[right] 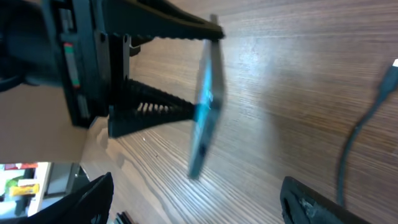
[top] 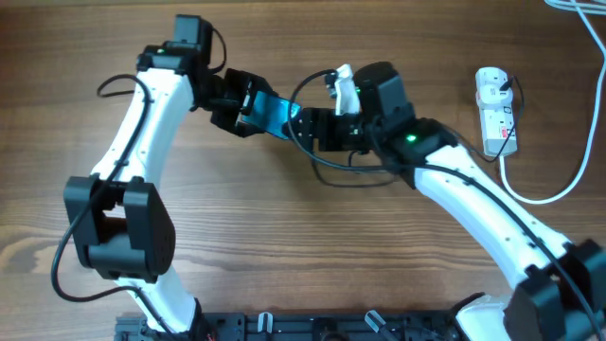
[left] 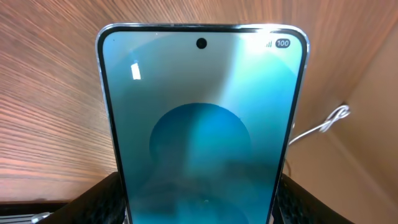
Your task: Plug charger to phone and switch on socket
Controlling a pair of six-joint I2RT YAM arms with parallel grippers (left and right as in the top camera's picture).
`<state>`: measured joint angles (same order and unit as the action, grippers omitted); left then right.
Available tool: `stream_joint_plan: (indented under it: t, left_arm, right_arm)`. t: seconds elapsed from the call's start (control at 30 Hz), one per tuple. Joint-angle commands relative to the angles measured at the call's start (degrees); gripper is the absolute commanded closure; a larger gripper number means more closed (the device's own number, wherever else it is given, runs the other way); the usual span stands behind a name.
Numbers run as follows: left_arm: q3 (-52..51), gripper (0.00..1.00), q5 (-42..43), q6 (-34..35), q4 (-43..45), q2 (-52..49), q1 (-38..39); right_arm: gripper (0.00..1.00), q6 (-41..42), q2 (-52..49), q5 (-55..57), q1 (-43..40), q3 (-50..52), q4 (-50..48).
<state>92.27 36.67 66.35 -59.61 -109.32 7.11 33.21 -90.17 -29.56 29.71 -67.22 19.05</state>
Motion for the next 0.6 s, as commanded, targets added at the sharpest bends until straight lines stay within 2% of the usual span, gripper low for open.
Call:
stream_joint_plan:
  t: [0.0, 0.17, 0.27, 0.43, 0.57]
  left_arm:
    - [1.1, 0.70, -0.5, 0.2, 0.0, 1.0, 1.5]
    - [1.1, 0.69, 5.3, 1.5, 0.0, 1.0, 2.2]
    - [1.1, 0.69, 6.0, 1.5, -0.1, 1.0, 2.2]
    - [1.1, 0.69, 6.0, 1.4, -0.1, 1.0, 2.2]
    - [1.1, 0.67, 5.9, 1.4, -0.1, 1.0, 2.2]
  right_arm:
    - [0.16, 1.6, -2.2, 2.2, 1.4, -1.3, -2.4]
    - [0.25, 3.4, -4.1, 9.3, 3.6, -1.3, -3.7]
    - [0.29, 4.5, -4.3, 11.9, 4.7, -1.3, -5.4]
    - [0.48, 4.5, -5.4, 13.3, 5.6, -1.3, -7.6]
    - [0.56, 4.5, -7.3, 13.2, 5.6, -1.3, -8.1]
